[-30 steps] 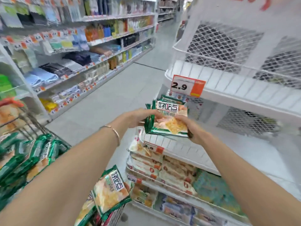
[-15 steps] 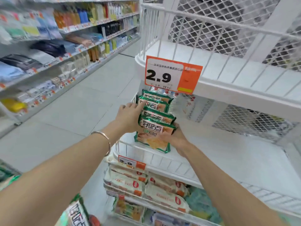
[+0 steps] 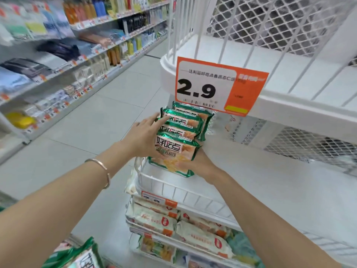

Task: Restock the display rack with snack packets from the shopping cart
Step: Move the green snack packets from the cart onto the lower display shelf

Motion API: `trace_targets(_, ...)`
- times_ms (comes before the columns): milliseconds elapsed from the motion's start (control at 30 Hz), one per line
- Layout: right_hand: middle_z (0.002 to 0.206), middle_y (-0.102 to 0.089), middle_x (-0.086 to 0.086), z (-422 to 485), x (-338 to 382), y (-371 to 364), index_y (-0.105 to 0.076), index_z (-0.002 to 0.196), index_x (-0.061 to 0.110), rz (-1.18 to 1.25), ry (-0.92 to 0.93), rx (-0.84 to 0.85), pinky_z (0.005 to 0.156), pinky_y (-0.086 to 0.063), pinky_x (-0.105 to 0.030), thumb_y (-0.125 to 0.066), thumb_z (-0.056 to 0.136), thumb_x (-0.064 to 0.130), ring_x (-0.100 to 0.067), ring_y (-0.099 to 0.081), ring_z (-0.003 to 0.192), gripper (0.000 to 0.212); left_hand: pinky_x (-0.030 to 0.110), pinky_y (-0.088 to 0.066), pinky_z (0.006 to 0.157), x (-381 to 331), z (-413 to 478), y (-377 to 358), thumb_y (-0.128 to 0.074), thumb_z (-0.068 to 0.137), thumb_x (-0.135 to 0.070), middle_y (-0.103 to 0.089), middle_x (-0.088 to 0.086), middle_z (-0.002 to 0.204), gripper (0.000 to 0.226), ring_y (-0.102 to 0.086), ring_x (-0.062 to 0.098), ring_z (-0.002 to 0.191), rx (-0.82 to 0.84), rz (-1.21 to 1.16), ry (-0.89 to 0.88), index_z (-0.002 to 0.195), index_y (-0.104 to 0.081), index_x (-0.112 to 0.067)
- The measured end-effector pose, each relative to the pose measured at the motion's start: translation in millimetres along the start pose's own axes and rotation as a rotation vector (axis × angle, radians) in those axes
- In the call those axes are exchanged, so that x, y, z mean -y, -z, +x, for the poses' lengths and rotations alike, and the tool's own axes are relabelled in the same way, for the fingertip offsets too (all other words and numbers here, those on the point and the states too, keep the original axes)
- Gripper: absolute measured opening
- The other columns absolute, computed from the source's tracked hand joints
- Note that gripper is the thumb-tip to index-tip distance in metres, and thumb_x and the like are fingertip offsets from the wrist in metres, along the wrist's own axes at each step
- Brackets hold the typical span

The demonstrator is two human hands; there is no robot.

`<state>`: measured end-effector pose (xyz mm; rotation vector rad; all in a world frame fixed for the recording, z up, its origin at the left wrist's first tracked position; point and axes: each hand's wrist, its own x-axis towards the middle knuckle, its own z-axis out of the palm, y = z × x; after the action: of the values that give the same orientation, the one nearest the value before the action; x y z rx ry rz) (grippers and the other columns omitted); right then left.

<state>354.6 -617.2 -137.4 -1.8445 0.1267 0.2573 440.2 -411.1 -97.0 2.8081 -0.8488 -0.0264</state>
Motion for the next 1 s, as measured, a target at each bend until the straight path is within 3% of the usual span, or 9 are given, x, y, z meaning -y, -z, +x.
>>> trace_targets(100,0.131,-0.057,0.013,-8.1,7.7,2.9,-0.029,0.138,0.042,0.091,0.075,-0.127,0.088,-0.054,-0.018,-0.086,0.071,0.003,0.006,-0.059,0.111,0.097,0.050,-0.030,0.116,-0.1,2.6,1.3,-0.078,0.056,-0.075,-0.011,0.004,0.165,0.127,-0.026,0.024,0.148,0.002,0.011,-0.020,0.157,-0.011,-0.037)
trace_targets(167,0.144,-0.042,0.011,-19.5,12.5,7.0,-0.011,0.140,0.057,-0.124,0.223,-0.344,0.104,-0.043,-0.024,-0.092,0.064,0.025,0.004,-0.046,0.129,0.115,0.048,-0.031,0.116,0.2,3.3,1.1,-0.078,0.057,-0.075,-0.012,0.001,0.166,0.127,-0.027,0.022,0.147,0.006,0.036,-0.040,0.158,-0.012,-0.034)
trace_targets(233,0.163,-0.008,0.007,-24.1,11.4,14.3,0.000,0.152,0.046,-0.632,0.382,-0.326,0.119,-0.021,-0.029,-0.089,0.062,0.044,-0.011,-0.017,0.149,0.127,0.046,-0.034,0.114,2.2,3.9,-0.5,-0.078,0.058,-0.074,-0.014,0.000,0.166,0.126,-0.032,0.022,0.145,-0.012,0.057,-0.057,0.158,-0.012,-0.033)
trace_targets(300,0.165,0.014,0.005,-19.5,4.8,21.3,0.004,0.156,0.037,-1.049,0.420,-0.223,0.124,-0.009,-0.043,-0.082,0.070,0.053,-0.017,0.003,0.152,0.122,0.044,-0.034,0.112,0.7,4.5,-1.9,-0.081,0.060,-0.068,-0.014,0.000,0.166,0.124,-0.035,0.022,0.144,-0.026,0.089,-0.051,0.158,-0.013,-0.032)
trace_targets(367,0.165,0.016,0.004,-12.4,2.4,26.2,0.001,0.156,0.036,-1.103,0.344,-0.209,0.123,-0.006,-0.050,-0.079,0.074,0.054,-0.018,0.008,0.153,0.116,0.043,-0.033,0.111,-3.8,5.8,-1.9,-0.084,0.061,-0.062,-0.014,0.001,0.166,0.124,-0.035,0.022,0.144,-0.033,0.109,-0.015,0.157,-0.012,-0.032)
trace_targets(533,0.164,0.019,0.009,-12.5,11.1,25.4,-0.001,0.155,0.039,-1.067,0.278,-0.199,0.123,-0.007,-0.051,-0.082,0.070,0.052,-0.018,0.001,0.153,0.118,0.047,-0.039,0.109,-10.6,-3.8,5.8,-0.082,0.063,-0.064,-0.005,0.004,0.167,0.128,-0.035,0.029,0.143,0.034,0.079,0.080,0.157,0.001,-0.037)
trace_targets(667,0.165,0.003,-0.001,-35.4,31.6,16.4,-0.015,0.155,0.032,-1.054,0.278,-0.250,0.122,-0.015,-0.047,-0.073,0.081,0.050,-0.027,-0.016,0.149,0.096,0.046,-0.036,0.114,-8.8,-50.7,23.9,-0.062,0.083,-0.066,-0.010,0.002,0.167,0.102,-0.029,0.025,0.147,0.007,-0.057,0.211,0.159,-0.006,-0.028)
trace_targets(800,0.141,-0.045,-0.008,-81.3,65.8,-28.9,-0.051,0.134,0.016,-1.038,0.429,-0.278,0.101,-0.042,-0.043,-0.063,0.090,0.026,-0.029,-0.050,0.122,0.047,0.043,-0.040,0.107,3.5,-133.7,39.8,-0.051,0.099,-0.040,-0.037,0.004,0.155,0.063,-0.043,0.026,0.136,-0.081,-0.057,0.350,0.153,-0.029,-0.018)
trace_targets(1000,0.140,-0.048,-0.012,-137.1,79.7,-127.4,-0.052,0.136,0.012,-1.019,0.531,-0.022,0.109,-0.037,-0.045,-0.063,0.091,0.022,-0.032,-0.046,0.128,0.048,0.045,-0.042,0.105,25.9,-284.3,52.2,-0.051,0.100,-0.035,-0.041,0.007,0.151,0.061,-0.047,0.029,0.132,-0.005,-0.004,0.577,0.153,-0.028,-0.016)
